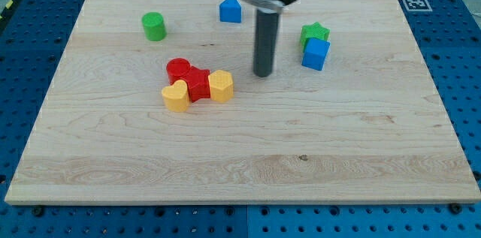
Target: Move the green circle towards the green star
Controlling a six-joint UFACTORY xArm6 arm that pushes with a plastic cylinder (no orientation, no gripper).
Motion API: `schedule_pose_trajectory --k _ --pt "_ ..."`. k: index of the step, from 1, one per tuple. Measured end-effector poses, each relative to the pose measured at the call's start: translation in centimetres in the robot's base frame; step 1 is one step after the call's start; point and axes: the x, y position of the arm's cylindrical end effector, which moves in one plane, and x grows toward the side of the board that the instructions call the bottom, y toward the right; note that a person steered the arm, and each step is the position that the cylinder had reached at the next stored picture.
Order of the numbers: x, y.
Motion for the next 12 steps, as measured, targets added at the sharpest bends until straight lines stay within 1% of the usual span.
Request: schedule_pose_trajectory --k 1,2,3,4,5,6,7,8,9,10,11,12 --pt "-0.1 -4.9" --pt "-1.9 -8.1" --pt "-3.9 -9.5" --pt "-4.2 -14.0" --pt "-4.3 -20.5" --pt "-7.9 -25.1" --pt "-9.7 -25.9" --pt "-10.8 -24.0" --pt "-11.9 -20.2" --pt "-11.3 -19.3" --pt "-9.9 -19.7" --pt "-9.6 -19.7"
